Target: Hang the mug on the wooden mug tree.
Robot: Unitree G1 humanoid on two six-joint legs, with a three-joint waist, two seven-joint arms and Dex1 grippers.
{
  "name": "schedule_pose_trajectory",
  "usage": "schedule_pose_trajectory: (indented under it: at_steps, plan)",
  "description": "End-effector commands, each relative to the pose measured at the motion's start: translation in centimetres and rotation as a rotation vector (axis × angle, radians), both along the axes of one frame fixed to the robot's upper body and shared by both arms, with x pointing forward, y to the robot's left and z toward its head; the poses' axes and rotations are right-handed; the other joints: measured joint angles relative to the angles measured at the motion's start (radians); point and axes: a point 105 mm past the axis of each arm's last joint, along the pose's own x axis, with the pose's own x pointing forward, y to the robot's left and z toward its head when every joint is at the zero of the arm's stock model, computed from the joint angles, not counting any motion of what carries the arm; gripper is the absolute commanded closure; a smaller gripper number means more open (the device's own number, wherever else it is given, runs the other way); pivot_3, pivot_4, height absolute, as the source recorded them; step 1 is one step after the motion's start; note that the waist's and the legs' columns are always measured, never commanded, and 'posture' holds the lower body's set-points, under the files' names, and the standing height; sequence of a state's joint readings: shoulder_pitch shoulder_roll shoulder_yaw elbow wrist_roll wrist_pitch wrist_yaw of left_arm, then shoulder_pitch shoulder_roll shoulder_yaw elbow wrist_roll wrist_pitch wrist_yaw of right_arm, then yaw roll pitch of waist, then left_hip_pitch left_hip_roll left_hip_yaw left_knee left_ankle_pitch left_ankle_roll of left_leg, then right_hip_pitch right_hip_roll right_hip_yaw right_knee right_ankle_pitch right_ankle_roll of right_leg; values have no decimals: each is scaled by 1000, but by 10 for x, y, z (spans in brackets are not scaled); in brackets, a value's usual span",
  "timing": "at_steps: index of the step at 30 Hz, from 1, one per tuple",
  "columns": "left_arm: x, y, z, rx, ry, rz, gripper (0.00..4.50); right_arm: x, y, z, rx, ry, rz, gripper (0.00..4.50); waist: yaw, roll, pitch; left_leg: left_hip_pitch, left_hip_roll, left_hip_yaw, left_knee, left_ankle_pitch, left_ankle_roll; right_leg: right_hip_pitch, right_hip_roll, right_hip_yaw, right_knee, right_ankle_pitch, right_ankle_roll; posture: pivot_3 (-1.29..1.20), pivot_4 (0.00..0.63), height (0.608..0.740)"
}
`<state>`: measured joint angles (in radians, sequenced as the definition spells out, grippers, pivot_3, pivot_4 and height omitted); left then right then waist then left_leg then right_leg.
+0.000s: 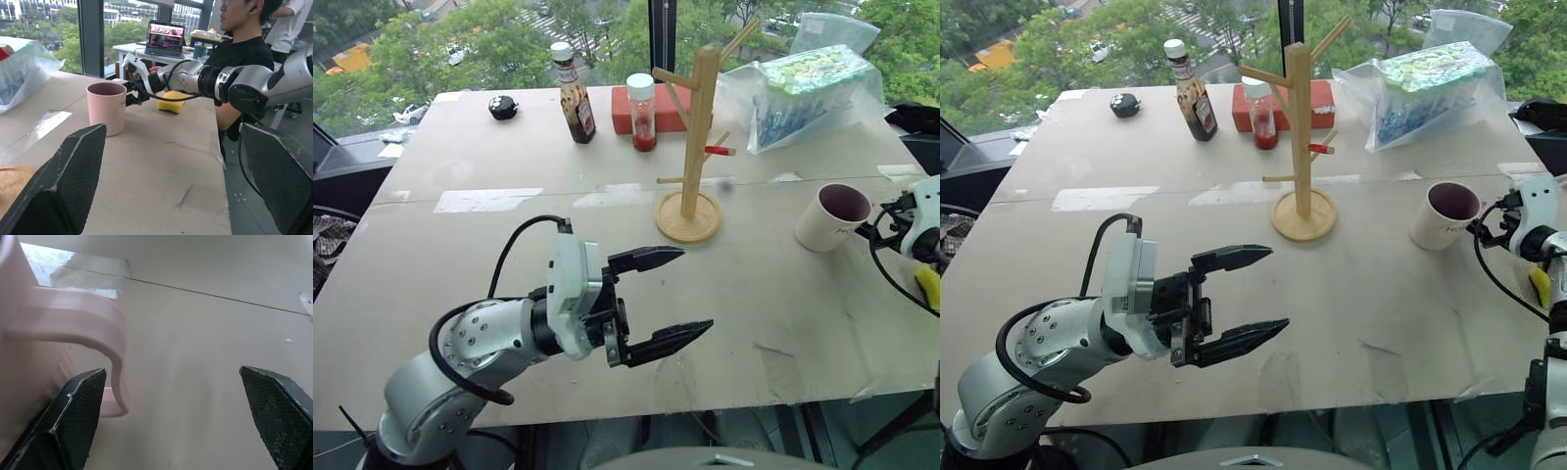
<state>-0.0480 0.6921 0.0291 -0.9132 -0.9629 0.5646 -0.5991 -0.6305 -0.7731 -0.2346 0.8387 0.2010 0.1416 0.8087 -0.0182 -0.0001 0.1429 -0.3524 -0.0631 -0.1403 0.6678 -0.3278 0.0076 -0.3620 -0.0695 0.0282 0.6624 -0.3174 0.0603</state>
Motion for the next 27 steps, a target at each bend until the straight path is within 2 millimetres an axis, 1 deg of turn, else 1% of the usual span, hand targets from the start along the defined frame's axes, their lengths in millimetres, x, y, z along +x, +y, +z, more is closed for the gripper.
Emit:
schedule_pose_trajectory:
  at_steps: [1, 3, 4, 5, 6, 7, 9, 10, 11, 14, 19, 21, 23, 25, 27]
  plan:
    - [-5, -2, 6, -8, -30, 1, 0, 6, 9, 13, -7, -74, 52, 607, 0, 0, 0, 0, 0, 0, 0, 0, 0, 0, 0, 0, 0, 0, 0, 0, 150, 740]
    - [-4, -1, 6, -10, -27, 19, 0, 8, 10, 19, 34, -94, 59, 1210, 0, 0, 0, 0, 0, 0, 0, 0, 0, 0, 0, 0, 0, 0, 0, 0, 150, 740]
    - [-3, -1, 6, -11, -27, 26, 0, 9, 10, 21, 40, -96, 63, 1819, 1, 0, 0, 0, 0, 0, 0, 0, 0, 0, 0, 0, 0, 0, 0, 0, 150, 740]
    - [-3, 0, 6, -12, -28, 32, 0, 8, 13, 21, 30, -92, 85, 2125, 2, 0, 0, 0, 0, 0, 0, 0, 0, 0, 0, 0, 0, 0, 0, 0, 150, 740]
    - [-2, 0, 6, -13, -29, 38, 0, 7, 17, 21, 18, -93, 111, 2575, 2, 0, 0, 0, 0, 0, 0, 0, 0, 0, 0, 0, 0, 0, 0, 0, 150, 740]
    - [-1, 0, 6, -16, -30, 47, 0, 7, 20, 22, 22, -99, 128, 2760, 2, 0, 0, 0, 0, 0, 0, 0, 0, 0, 0, 0, 0, 0, 0, 0, 150, 740]
    - [-1, 0, 7, -19, -31, 56, 0, 6, 23, 25, 30, -111, 144, 3804, 2, 0, 0, 0, 0, 0, 0, 0, 0, 0, 0, 0, 0, 0, 0, 0, 150, 740]
    - [-1, 0, 8, -22, -31, 62, 0, 5, 25, 28, 29, -124, 152, 4258, 2, 0, 0, 0, 0, 0, 0, 0, 0, 0, 0, 0, 0, 0, 0, 0, 150, 740]
    - [0, 1, 8, -25, -29, 70, 0, 2, 29, 33, 27, -142, 175, 4440, 2, 0, 0, 0, 0, 0, 0, 0, 0, 0, 0, 0, 0, 0, 0, 0, 150, 740]
    - [1, 4, 7, -18, -25, 92, 0, -8, 40, 46, 15, -185, 224, 4440, 5, 0, 0, -1, 0, 0, 0, 0, 0, 0, 0, 0, 0, 0, 0, 0, 150, 740]
    - [16, 17, 7, -30, -13, 136, 0, -27, 59, 67, -69, -234, 265, 4440, 6, 1, 0, -1, 0, -1, 0, 0, 0, -1, 0, -1, 0, 0, 0, 0, 150, 740]
    - [26, 28, 4, -19, -17, 184, 0, -36, 72, 82, -136, -267, 291, 4440, 5, 1, 0, -1, 0, -1, 0, 0, 0, -1, 0, -1, 0, 0, 0, 0, 150, 740]
    - [33, 41, 0, -67, -25, 228, 0, -44, 87, 99, -184, -310, 317, 4440, 2, 2, 1, -1, 0, -1, 0, 0, 0, -1, 0, -1, 0, 0, 0, 0, 150, 740]
    - [35, 56, -6, -125, 13, 274, 0, -50, 102, 117, -214, -351, 330, 4440, 0, 2, 1, -1, 0, -1, 0, 0, 0, -2, 0, -1, 0, 0, 0, 0, 150, 740]
    - [32, 70, -10, -140, 24, 277, 0, -57, 119, 133, -279, -382, 337, 4440, 2, 2, 1, -2, 0, 0, -1, 0, 0, -3, 0, -1, 0, 0, 0, 0, 150, 740]
